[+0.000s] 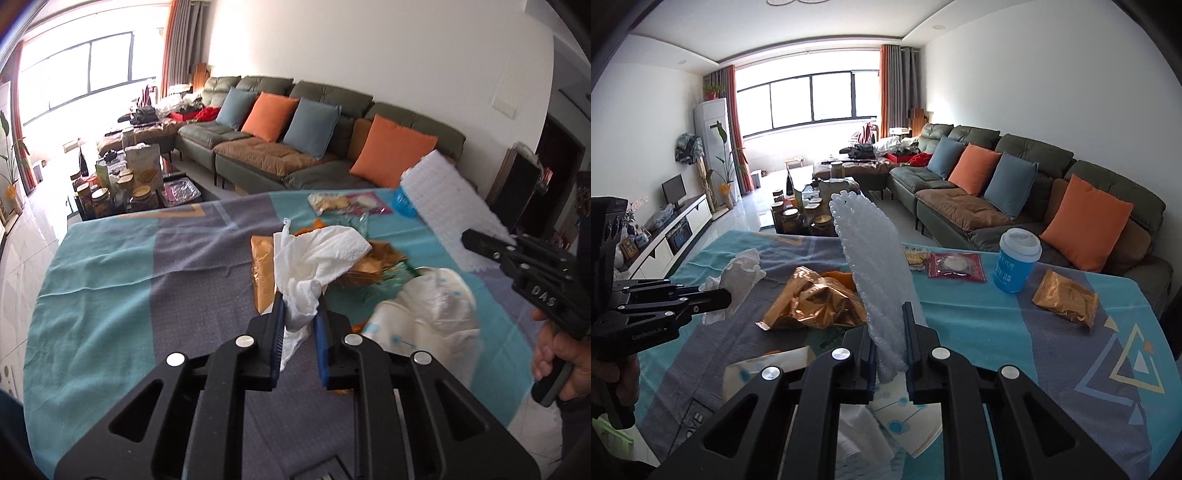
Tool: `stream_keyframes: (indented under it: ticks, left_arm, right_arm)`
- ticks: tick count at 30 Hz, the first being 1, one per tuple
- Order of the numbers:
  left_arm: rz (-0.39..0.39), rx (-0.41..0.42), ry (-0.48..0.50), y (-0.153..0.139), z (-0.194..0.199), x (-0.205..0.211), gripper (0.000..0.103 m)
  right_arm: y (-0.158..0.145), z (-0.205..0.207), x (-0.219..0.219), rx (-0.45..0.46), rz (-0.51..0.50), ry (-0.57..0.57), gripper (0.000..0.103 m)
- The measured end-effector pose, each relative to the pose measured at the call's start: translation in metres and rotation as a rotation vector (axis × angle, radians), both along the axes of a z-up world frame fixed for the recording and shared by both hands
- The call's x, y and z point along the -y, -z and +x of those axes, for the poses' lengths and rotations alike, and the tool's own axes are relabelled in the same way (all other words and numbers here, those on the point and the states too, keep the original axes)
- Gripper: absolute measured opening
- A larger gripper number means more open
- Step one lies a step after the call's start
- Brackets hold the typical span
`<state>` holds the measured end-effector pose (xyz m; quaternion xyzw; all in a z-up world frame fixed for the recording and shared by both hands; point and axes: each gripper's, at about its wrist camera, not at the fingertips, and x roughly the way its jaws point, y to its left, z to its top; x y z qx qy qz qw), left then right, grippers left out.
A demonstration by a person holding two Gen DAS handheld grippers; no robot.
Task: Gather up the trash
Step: 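Carry the tissue and foam netting over the teal bin with both tools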
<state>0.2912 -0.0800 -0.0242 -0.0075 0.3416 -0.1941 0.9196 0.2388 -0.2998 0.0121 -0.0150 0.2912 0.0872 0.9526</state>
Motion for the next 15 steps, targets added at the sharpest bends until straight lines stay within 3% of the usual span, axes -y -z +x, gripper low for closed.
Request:
stream_keyframes:
  ticks: [15]
  left_arm:
    - [-0.103, 0.151, -0.113, -0.04, -0.112, -0.048, 0.015]
  right_arm:
    - [-0.04, -0.079, -0.045, 0.14, 0.072, -0.087, 0.01]
